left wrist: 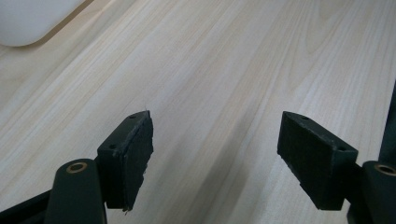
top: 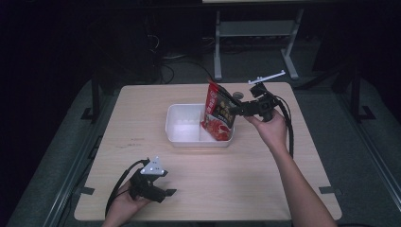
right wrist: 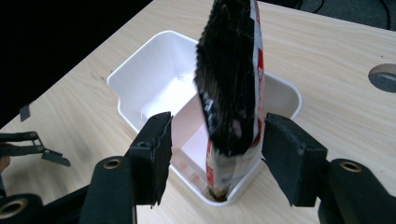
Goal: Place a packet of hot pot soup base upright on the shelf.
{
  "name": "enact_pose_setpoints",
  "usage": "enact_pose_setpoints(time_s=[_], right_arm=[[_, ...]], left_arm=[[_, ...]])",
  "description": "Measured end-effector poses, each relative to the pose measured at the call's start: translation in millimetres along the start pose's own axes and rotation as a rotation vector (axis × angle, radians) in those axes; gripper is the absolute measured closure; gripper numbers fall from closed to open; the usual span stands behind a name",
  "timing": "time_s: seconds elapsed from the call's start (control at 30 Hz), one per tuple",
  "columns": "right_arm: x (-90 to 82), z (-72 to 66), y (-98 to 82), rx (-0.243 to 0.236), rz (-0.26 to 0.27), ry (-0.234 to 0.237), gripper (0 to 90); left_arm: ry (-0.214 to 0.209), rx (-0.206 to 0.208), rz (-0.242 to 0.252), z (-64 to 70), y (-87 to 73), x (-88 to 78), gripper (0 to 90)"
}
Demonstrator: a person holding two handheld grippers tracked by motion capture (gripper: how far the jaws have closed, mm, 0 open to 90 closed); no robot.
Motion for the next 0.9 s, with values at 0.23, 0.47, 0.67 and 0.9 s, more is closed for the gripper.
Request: enact_pose_setpoints(time_s=[0.23,0.47,0.67,0.9], right_arm=[[-8.5,-3.1,-3.4,-0.007,0.007,0.01,40.6],[-15.9,-10.2,-6.4,-0.026,0.014,0.023,38.5],[-19.1,-13.5,-9.2,-0.035,0.006,0.03,37.8],[-25.7,-20.3,-20.7,-0.053,-0.015,0.02,38.1]], left_arm=[[0.001,0.002,0.0,0.9,0.4,0.3,25.6],[0.004,-0.007,0.002,-1.6,-1.1,-0.5,25.3],[0.006,-0.01,0.01,-1.7,-0.7,-2.0,25.3],[0.011,-0.013,0.023,-3.8,-2.1,-6.7,25.2]])
Point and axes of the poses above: each handheld gripper's, and its own axes: x roughly forward along the jaws, y roughly out of its top, z roughly to its right, the point moved 4 cm from there along x, roughly forward along the jaws, and after that the axes turned 6 degrees about x, right-handed, at the moved point
